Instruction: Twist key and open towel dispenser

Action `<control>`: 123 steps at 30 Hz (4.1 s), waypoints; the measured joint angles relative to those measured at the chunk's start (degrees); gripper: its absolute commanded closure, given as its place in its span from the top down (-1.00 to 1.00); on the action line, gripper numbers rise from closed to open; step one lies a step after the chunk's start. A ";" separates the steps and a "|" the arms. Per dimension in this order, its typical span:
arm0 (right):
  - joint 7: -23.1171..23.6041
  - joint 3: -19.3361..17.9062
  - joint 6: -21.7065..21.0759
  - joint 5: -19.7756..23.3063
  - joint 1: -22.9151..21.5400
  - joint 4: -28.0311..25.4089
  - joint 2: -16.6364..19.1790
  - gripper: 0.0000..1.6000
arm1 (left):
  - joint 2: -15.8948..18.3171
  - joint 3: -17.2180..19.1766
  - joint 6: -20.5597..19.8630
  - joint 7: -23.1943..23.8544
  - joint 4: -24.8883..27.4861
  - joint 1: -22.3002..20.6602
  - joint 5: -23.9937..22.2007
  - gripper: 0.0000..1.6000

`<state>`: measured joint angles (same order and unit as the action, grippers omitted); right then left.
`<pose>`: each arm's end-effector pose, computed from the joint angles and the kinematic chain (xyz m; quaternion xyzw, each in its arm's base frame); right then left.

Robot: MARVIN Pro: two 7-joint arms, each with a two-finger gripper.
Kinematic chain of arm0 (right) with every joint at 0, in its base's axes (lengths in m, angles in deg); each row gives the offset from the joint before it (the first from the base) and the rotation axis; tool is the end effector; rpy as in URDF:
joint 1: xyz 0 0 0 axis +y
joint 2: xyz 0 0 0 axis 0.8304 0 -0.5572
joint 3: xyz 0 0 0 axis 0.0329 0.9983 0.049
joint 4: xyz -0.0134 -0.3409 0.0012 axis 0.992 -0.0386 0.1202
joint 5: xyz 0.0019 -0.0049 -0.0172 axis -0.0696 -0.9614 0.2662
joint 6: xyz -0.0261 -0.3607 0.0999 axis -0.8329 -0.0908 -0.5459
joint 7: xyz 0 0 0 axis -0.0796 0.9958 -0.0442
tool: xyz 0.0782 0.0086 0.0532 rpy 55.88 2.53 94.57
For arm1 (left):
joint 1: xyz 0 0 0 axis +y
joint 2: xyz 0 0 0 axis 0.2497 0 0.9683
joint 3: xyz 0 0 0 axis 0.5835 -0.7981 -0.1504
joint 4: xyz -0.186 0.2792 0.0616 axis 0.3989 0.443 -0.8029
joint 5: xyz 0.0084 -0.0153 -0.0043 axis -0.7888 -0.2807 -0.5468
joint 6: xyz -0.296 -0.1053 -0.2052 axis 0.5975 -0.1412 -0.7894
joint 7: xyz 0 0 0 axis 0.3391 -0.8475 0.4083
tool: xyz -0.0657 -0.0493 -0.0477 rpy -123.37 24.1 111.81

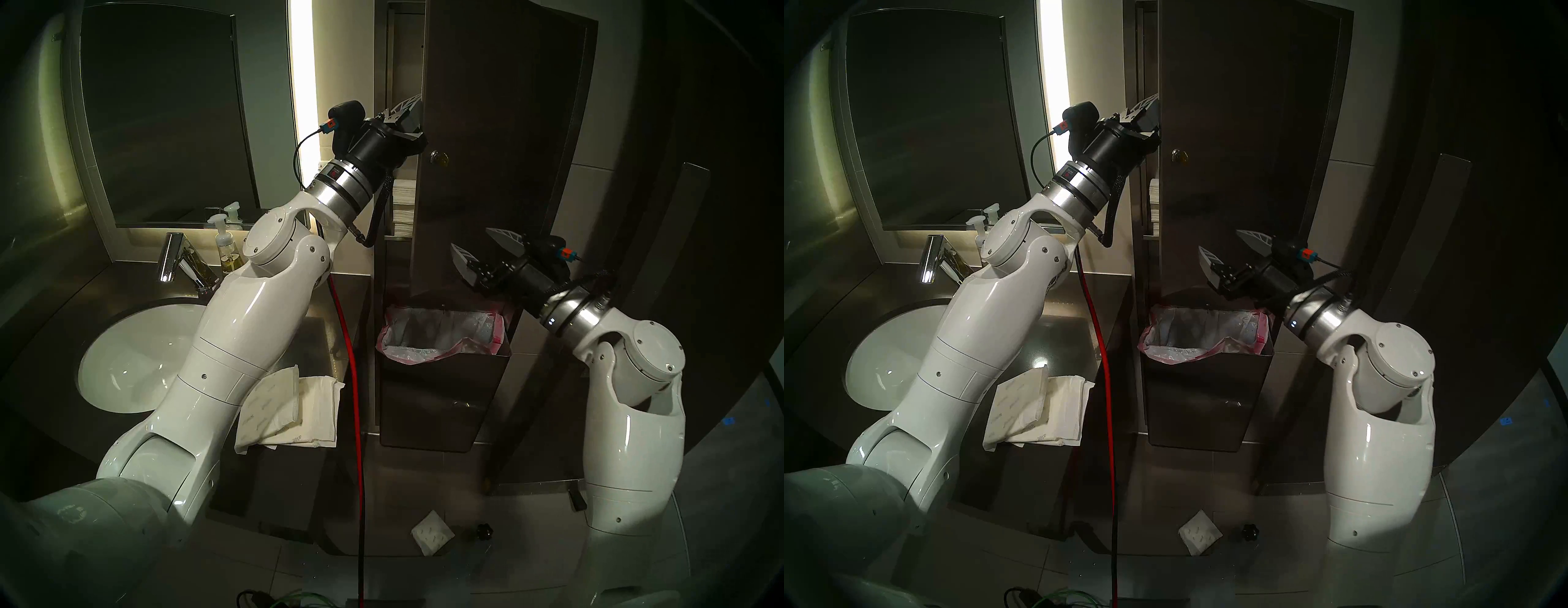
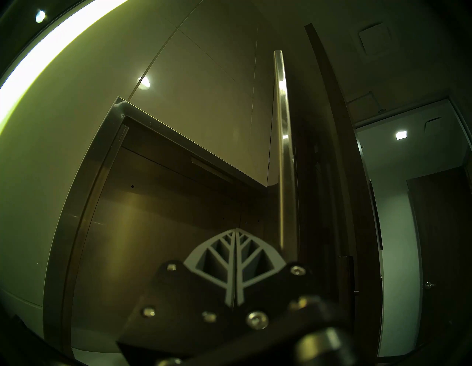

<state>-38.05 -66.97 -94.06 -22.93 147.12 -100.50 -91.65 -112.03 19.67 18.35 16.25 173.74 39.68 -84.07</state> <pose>0.4120 -0.0590 -0.1659 -0.6196 -0.2331 -0.7244 0.1924 0.5604 -0.1165 -0.0297 0.4133 -0.1588 0.7966 0.4116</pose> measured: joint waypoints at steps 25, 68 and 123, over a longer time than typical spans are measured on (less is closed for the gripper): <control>10.96 -11.02 -6.48 -2.40 12.80 -3.28 6.90 1.00 | -0.14 -0.65 0.41 0.51 0.89 -0.51 -0.91 -1.00; 13.23 -13.21 -3.05 -2.62 14.30 -1.28 6.00 1.00 | -0.34 -4.16 -4.55 -1.54 10.40 2.08 -1.61 -1.00; 13.31 -13.23 -3.05 -2.65 14.18 -1.28 6.07 1.00 | -6.68 -11.35 -3.28 -2.81 13.96 2.39 -4.95 -1.00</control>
<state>-24.74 -80.20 -97.11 -25.58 161.30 -101.78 -85.58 -118.71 8.32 15.07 13.44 187.71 42.07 -89.02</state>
